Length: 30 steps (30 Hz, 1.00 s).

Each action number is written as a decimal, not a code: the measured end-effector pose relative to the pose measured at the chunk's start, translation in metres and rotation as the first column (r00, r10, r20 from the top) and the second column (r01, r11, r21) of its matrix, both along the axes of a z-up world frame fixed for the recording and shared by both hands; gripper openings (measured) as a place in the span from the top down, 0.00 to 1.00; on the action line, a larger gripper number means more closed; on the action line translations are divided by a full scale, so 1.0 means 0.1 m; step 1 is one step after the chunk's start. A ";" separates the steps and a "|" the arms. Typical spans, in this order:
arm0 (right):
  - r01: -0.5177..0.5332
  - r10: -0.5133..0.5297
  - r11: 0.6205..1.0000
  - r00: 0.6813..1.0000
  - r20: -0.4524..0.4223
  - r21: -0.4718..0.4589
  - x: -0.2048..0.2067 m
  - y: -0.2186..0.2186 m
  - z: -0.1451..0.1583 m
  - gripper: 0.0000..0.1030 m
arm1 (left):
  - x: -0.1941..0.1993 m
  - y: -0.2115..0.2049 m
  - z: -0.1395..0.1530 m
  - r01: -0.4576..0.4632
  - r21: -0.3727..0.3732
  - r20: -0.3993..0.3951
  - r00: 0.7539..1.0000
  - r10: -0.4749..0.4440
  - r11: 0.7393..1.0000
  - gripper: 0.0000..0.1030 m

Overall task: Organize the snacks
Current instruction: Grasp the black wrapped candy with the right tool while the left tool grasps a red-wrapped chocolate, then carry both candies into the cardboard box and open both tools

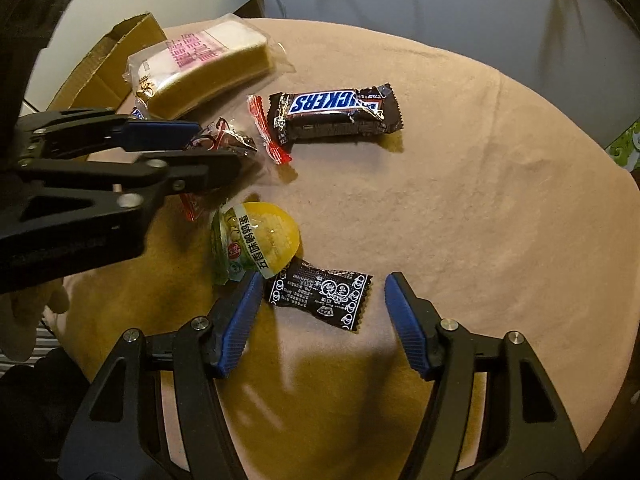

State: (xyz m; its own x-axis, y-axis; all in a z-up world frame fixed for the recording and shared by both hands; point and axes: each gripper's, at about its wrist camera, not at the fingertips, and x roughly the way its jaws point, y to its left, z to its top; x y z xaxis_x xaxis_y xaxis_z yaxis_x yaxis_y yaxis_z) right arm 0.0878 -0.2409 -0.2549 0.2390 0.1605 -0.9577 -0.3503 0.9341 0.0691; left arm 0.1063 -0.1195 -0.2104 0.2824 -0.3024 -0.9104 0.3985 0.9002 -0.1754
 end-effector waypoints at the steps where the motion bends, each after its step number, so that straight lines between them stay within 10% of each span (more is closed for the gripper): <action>1: -0.010 0.010 1.000 1.000 0.005 -0.011 -0.02 0.01 0.00 0.40 | 0.01 -0.01 -0.02 0.004 0.005 0.000 1.000 -0.004 1.000 0.62; 6: -0.038 0.038 0.999 0.999 0.006 -0.034 -0.04 -0.02 0.03 0.65 | 0.00 0.01 -0.05 0.006 0.000 0.003 1.000 -0.006 1.000 0.69; 17: -0.070 0.071 0.995 0.997 0.024 -0.068 0.00 0.07 0.03 0.60 | -0.05 0.07 -0.02 0.003 -0.005 0.012 1.000 -0.003 1.000 0.70; 30: -0.011 0.011 1.000 1.000 0.026 -0.016 -0.01 -0.14 0.14 0.83 | -0.22 0.27 0.16 -0.001 -0.057 0.028 1.000 0.003 0.998 0.70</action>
